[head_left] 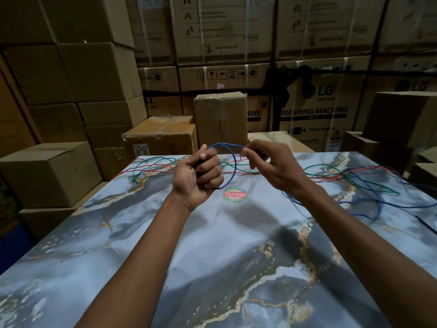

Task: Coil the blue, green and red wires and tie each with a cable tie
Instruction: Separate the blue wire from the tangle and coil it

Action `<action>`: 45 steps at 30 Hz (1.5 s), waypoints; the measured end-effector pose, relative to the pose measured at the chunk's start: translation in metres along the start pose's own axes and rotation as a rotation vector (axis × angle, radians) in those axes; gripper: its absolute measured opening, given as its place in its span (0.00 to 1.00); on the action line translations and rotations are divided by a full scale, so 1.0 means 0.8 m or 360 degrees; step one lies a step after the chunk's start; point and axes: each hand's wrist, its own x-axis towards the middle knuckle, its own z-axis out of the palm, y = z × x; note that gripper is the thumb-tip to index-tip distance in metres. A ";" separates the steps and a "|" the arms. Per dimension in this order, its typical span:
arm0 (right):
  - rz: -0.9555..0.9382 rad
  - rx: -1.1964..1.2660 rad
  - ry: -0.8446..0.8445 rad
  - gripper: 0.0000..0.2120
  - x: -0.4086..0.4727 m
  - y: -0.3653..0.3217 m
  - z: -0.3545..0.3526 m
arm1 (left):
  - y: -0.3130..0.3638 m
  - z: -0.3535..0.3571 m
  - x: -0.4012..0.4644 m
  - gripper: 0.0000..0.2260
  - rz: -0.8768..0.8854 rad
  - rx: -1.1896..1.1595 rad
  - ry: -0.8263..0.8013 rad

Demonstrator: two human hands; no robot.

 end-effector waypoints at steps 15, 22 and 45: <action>0.0213 0.0437 0.0830 0.07 0.024 -0.007 -0.023 | 0.000 0.004 -0.004 0.18 -0.0306 0.0740 0.0227; 0.0396 0.0101 0.0603 0.07 0.009 0.012 -0.004 | 0.003 0.004 -0.002 0.15 -0.0331 0.0518 0.0074; -0.0198 -0.0137 -0.0076 0.09 0.013 -0.032 0.024 | -0.011 0.006 -0.003 0.12 -0.0111 0.0369 0.0267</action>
